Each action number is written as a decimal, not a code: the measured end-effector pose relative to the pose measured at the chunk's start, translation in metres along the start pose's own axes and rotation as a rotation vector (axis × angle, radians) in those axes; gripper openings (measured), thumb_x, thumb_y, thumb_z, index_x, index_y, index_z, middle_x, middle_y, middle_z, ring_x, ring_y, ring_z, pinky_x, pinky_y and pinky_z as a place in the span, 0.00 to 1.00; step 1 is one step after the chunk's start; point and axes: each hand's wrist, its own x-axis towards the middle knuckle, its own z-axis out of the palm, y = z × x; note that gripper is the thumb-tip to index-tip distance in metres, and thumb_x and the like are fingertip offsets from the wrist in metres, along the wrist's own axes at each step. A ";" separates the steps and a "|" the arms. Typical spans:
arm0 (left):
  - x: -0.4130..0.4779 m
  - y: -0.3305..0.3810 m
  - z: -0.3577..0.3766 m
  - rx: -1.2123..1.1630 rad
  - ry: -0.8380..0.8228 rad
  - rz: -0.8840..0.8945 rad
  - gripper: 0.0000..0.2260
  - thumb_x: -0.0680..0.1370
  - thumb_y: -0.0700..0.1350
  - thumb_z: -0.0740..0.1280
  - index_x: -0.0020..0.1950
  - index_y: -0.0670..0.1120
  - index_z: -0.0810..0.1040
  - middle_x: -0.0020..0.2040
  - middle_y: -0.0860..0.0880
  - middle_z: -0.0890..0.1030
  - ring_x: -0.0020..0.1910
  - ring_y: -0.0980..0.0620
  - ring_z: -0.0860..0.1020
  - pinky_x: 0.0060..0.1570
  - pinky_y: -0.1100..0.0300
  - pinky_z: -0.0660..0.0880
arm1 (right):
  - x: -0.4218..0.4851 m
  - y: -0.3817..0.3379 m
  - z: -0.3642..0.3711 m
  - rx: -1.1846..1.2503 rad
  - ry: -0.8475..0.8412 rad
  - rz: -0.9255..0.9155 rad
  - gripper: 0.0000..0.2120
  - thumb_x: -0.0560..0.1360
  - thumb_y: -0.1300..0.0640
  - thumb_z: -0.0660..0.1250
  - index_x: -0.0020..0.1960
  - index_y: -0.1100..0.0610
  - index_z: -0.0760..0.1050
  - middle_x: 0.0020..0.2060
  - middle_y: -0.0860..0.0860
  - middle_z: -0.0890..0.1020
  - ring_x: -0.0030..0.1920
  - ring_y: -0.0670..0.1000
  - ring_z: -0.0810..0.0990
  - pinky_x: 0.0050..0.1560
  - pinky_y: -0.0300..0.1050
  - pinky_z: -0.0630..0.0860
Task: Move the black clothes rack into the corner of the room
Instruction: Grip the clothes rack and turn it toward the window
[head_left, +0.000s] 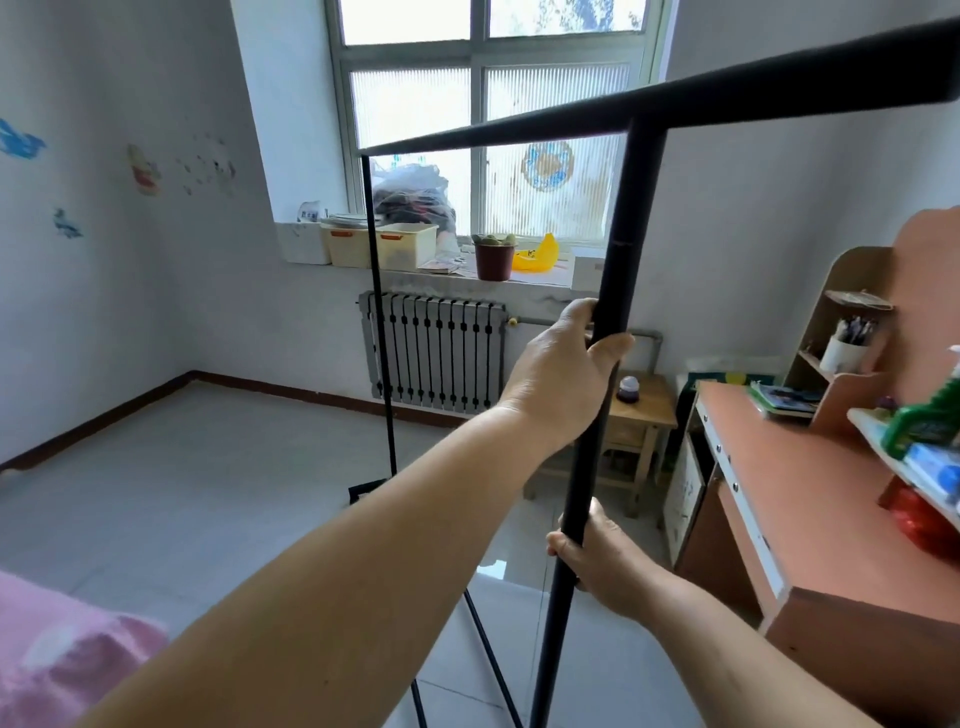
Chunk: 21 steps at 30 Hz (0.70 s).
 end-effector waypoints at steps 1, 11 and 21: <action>0.006 -0.004 -0.002 0.000 -0.016 0.001 0.11 0.79 0.52 0.63 0.61 0.53 0.72 0.50 0.44 0.83 0.48 0.44 0.82 0.53 0.47 0.79 | 0.005 -0.001 0.001 -0.003 0.018 0.018 0.08 0.76 0.49 0.63 0.49 0.50 0.65 0.45 0.57 0.79 0.40 0.50 0.78 0.46 0.52 0.77; 0.039 -0.023 -0.010 -0.202 -0.190 -0.030 0.09 0.81 0.48 0.61 0.58 0.45 0.73 0.45 0.42 0.82 0.50 0.39 0.83 0.55 0.44 0.79 | 0.029 0.021 0.036 -0.444 0.073 0.100 0.33 0.80 0.49 0.38 0.70 0.76 0.35 0.28 0.37 0.67 0.27 0.35 0.64 0.60 0.26 0.51; 0.005 -0.012 -0.002 -0.150 -0.130 0.003 0.09 0.81 0.46 0.63 0.58 0.44 0.75 0.47 0.42 0.82 0.51 0.39 0.81 0.56 0.42 0.78 | -0.003 0.023 0.039 -1.965 -0.126 -0.540 0.29 0.79 0.55 0.57 0.73 0.70 0.53 0.65 0.60 0.67 0.57 0.65 0.68 0.57 0.65 0.68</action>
